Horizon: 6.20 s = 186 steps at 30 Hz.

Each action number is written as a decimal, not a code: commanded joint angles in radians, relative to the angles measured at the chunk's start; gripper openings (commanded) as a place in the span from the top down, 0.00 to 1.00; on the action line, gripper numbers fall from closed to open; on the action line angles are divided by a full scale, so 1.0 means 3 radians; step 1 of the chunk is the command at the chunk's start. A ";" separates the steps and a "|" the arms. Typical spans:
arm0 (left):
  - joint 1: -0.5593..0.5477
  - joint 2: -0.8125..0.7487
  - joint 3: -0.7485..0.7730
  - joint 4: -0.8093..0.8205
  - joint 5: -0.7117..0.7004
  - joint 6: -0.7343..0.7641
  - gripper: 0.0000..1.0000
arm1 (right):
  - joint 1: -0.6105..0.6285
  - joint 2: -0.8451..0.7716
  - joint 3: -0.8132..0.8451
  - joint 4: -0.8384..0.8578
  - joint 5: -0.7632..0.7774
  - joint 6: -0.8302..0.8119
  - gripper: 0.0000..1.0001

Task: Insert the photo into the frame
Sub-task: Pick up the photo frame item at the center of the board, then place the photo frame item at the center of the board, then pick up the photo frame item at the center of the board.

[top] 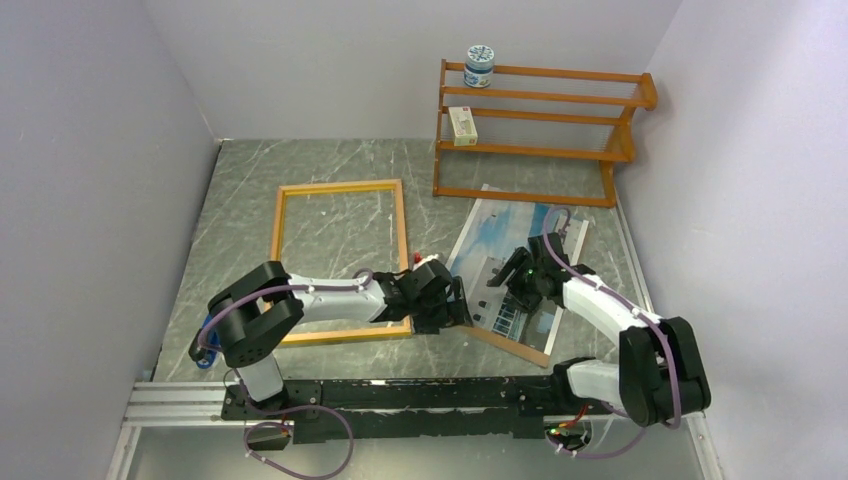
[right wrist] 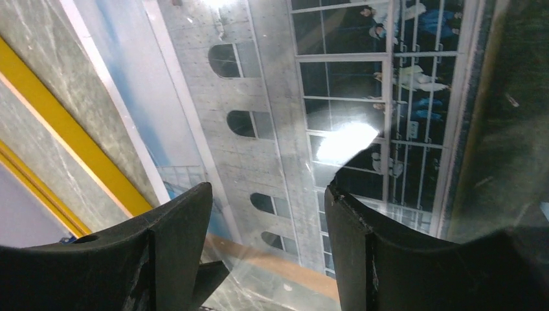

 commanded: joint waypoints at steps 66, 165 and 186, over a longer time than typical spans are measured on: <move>0.0701 -0.1265 -0.0637 0.0069 0.0873 0.0606 0.97 | -0.0042 -0.0355 0.0348 -0.0303 -0.0328 -0.0696 0.28; 0.2844 -0.2786 -0.0387 -0.1008 0.2190 0.0942 0.97 | 0.0003 -0.0253 -0.0568 0.2379 -0.1767 0.0414 0.04; 0.2844 -0.2892 0.0597 -0.1406 0.2679 0.0976 0.97 | 0.0249 -0.0632 -0.0486 0.4132 -0.2001 0.2029 0.30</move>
